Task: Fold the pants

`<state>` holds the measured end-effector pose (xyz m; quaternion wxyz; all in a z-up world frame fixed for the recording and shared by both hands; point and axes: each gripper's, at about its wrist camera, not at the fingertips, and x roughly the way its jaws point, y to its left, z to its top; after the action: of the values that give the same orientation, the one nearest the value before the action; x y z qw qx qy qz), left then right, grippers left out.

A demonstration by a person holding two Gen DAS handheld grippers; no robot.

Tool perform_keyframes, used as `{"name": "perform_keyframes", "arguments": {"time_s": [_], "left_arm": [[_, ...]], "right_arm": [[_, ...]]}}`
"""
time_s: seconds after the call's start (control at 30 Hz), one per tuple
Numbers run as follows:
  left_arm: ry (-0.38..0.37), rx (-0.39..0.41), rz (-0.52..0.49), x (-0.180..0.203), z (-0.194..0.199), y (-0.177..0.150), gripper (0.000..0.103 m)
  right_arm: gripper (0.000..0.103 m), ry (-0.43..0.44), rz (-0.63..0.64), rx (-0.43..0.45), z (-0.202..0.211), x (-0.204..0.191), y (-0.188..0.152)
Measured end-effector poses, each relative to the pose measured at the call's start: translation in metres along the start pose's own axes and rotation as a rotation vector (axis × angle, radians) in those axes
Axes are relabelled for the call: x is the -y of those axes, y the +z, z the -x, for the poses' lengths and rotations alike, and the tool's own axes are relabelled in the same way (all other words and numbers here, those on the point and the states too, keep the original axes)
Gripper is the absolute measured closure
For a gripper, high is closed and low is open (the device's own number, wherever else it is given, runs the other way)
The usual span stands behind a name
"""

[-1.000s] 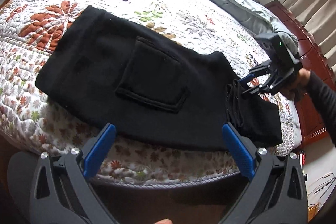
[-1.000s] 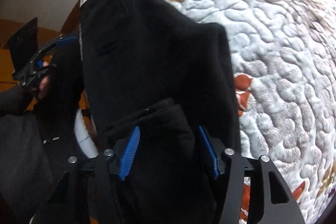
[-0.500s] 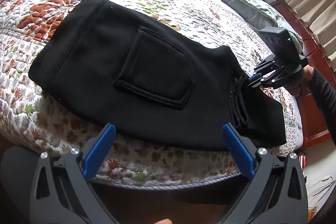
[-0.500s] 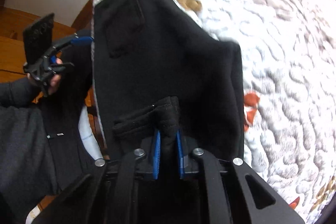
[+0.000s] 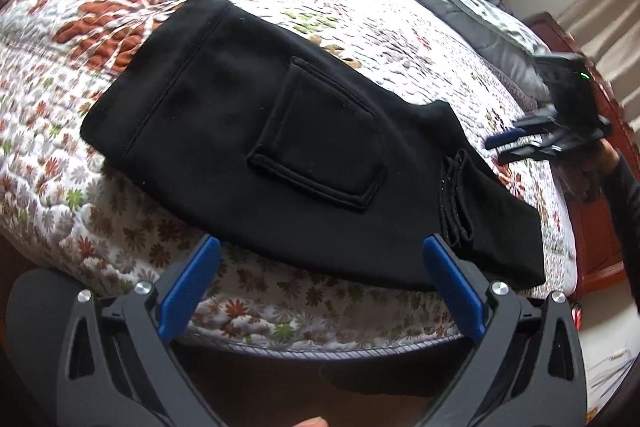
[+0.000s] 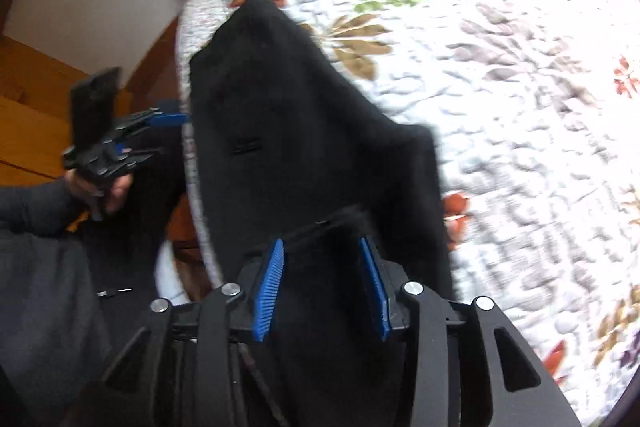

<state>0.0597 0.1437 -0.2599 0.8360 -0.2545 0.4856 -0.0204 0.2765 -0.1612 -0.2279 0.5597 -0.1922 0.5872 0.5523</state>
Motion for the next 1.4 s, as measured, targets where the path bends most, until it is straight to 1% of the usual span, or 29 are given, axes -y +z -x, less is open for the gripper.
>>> {"name": "perform_keyframes", "arguments": {"time_s": [0.07, 0.1, 0.13, 0.17, 0.2, 0.27, 0.3, 0.4, 0.47, 0.5, 0.6, 0.67, 0.7, 0.73, 0.77, 0.8, 0.83, 0.9, 1.0, 1.1, 1.2, 1.23, 1.27, 1.3, 1.33, 1.37, 1.4], "left_arm": [[-0.013, 0.002, 0.049, -0.007, 0.000, -0.001, 0.003], [-0.006, 0.006, 0.076, -0.010, 0.000, 0.000, 0.003], [0.000, 0.014, 0.093, -0.013, 0.001, 0.000, 0.003], [0.001, 0.022, 0.107, -0.014, 0.003, 0.001, 0.003], [0.001, 0.030, 0.126, -0.017, 0.005, 0.001, 0.003], [0.003, 0.046, 0.182, -0.025, 0.010, 0.002, 0.003], [0.004, 0.056, 0.215, -0.031, 0.012, 0.002, 0.003], [0.026, 0.094, 0.278, -0.046, 0.020, 0.005, 0.003], [0.035, 0.133, 0.313, -0.054, 0.025, 0.008, 0.003], [0.036, 0.148, 0.340, -0.059, 0.026, 0.009, 0.003], [0.002, 0.173, 0.438, -0.076, 0.028, 0.009, 0.003], [-0.020, 0.205, 0.454, -0.084, 0.031, 0.013, 0.003], [-0.029, 0.219, 0.456, -0.086, 0.032, 0.015, 0.003], [-0.037, 0.224, 0.463, -0.091, 0.032, 0.017, 0.003], [-0.040, 0.219, 0.476, -0.096, 0.030, 0.018, 0.003], [-0.041, 0.208, 0.494, -0.100, 0.028, 0.019, 0.003], [-0.053, 0.208, 0.488, -0.104, 0.027, 0.021, 0.003], [-0.054, 0.208, 0.484, -0.107, 0.027, 0.020, 0.003], [-0.083, 0.207, 0.497, -0.107, 0.022, 0.022, 0.003], [-0.111, 0.211, 0.497, -0.108, 0.018, 0.024, 0.003], [-0.125, 0.209, 0.486, -0.109, 0.018, 0.024, 0.003], [-0.128, 0.210, 0.483, -0.109, 0.019, 0.024, 0.003], [-0.132, 0.210, 0.479, -0.110, 0.018, 0.021, 0.003], [-0.138, 0.210, 0.476, -0.110, 0.019, 0.021, 0.003], [-0.144, 0.211, 0.476, -0.111, 0.020, 0.020, 0.003], [-0.151, 0.213, 0.478, -0.112, 0.021, 0.019, 0.003], [-0.159, 0.213, 0.485, -0.116, 0.023, 0.016, 0.003]], "right_arm": [[0.063, -0.016, -0.002, -0.056, -0.020, 0.000, -0.001], [0.064, -0.031, -0.015, -0.085, -0.031, 0.003, -0.002], [0.064, -0.070, -0.032, -0.113, -0.044, 0.007, -0.001], [0.065, -0.086, -0.053, -0.133, -0.052, 0.012, -0.001], [0.065, -0.080, -0.064, -0.147, -0.054, 0.013, 0.002], [0.063, -0.092, -0.036, -0.182, -0.047, 0.006, 0.013], [0.056, -0.093, -0.013, -0.178, -0.037, 0.002, 0.021], [0.043, -0.081, 0.040, -0.165, -0.011, -0.011, 0.058], [0.036, -0.061, 0.077, -0.166, -0.002, -0.016, 0.094], [0.034, -0.056, 0.092, -0.163, -0.004, -0.023, 0.110], [0.034, -0.029, 0.127, -0.150, -0.005, -0.041, 0.155], [0.034, -0.015, 0.164, -0.162, -0.016, -0.057, 0.185], [0.030, -0.003, 0.179, -0.169, -0.030, -0.072, 0.197], [0.027, 0.013, 0.200, -0.180, -0.038, -0.078, 0.211], [0.023, 0.023, 0.210, -0.186, -0.037, -0.077, 0.217], [0.020, 0.034, 0.222, -0.197, -0.046, -0.083, 0.228], [0.019, 0.036, 0.240, -0.212, -0.056, -0.090, 0.240], [0.018, 0.040, 0.261, -0.243, -0.074, -0.093, 0.264], [0.017, 0.068, 0.268, -0.300, -0.101, -0.090, 0.284], [0.017, 0.135, 0.270, -0.343, -0.133, -0.093, 0.301], [0.017, 0.185, 0.283, -0.398, -0.156, -0.092, 0.305], [0.020, 0.193, 0.290, -0.415, -0.162, -0.092, 0.304], [0.026, 0.203, 0.297, -0.431, -0.169, -0.090, 0.303], [0.044, 0.193, 0.308, -0.432, -0.173, -0.087, 0.302], [0.059, 0.203, 0.301, -0.436, -0.173, -0.079, 0.302], [0.067, 0.225, 0.286, -0.436, -0.169, -0.072, 0.304], [0.072, 0.250, 0.277, -0.434, -0.165, -0.066, 0.306]]}}
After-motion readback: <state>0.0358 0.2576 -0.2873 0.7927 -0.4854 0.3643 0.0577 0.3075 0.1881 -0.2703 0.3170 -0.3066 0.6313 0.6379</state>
